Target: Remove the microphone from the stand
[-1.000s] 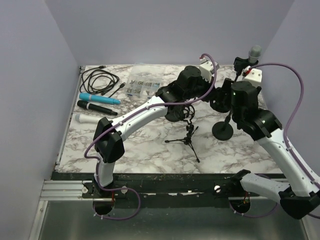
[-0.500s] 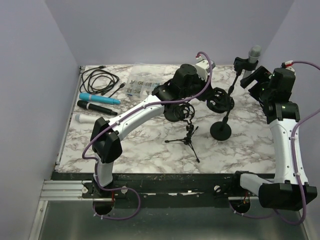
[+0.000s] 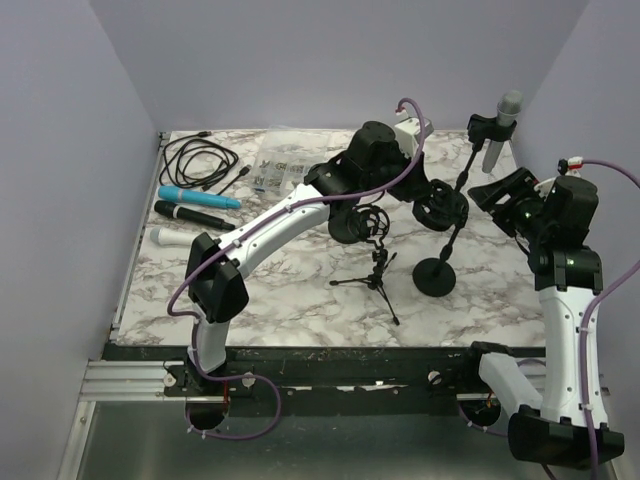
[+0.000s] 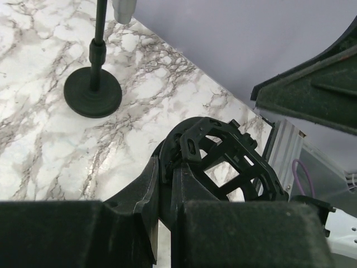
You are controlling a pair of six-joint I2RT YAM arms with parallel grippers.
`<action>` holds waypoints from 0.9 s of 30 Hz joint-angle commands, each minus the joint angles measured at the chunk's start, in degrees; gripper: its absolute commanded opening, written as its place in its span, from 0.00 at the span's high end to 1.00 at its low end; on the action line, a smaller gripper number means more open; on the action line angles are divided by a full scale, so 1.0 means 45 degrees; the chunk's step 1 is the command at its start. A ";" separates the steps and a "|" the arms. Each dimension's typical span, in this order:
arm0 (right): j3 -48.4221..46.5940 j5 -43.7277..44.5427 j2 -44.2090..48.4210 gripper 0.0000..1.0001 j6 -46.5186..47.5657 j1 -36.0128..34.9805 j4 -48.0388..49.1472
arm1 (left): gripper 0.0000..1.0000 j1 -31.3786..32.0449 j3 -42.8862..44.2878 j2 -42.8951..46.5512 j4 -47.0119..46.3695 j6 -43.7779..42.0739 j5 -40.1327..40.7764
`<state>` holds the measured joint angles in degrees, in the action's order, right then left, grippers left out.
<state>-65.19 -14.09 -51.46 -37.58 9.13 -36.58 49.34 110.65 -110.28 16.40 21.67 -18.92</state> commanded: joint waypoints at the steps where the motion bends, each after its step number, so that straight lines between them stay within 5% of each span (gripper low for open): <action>1: 0.0953 -0.0686 0.0518 0.35 0.0141 0.0112 -0.0622 | 1.00 0.0050 0.0597 -0.0220 -0.0641 0.0904 -0.0950; 15: 0.2154 -0.0833 0.1094 0.42 0.0822 0.0107 -0.1481 | 0.97 0.0310 -0.0173 0.0166 -0.0848 0.0830 -0.0620; 21: 0.2803 -0.0331 0.1357 0.59 0.0698 0.0103 -0.1897 | 0.88 0.0305 -0.0318 0.0301 -0.0747 0.0925 -0.0775; 27: 0.4475 -0.0555 0.1644 0.61 0.0020 0.0101 -0.2058 | 0.72 0.0292 -0.0716 0.0555 -0.0825 0.0946 -0.0917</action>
<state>-52.53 -17.23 -43.22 -38.02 9.39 -34.13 50.33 109.06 -110.67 14.17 24.36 -20.71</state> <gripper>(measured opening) 0.403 0.221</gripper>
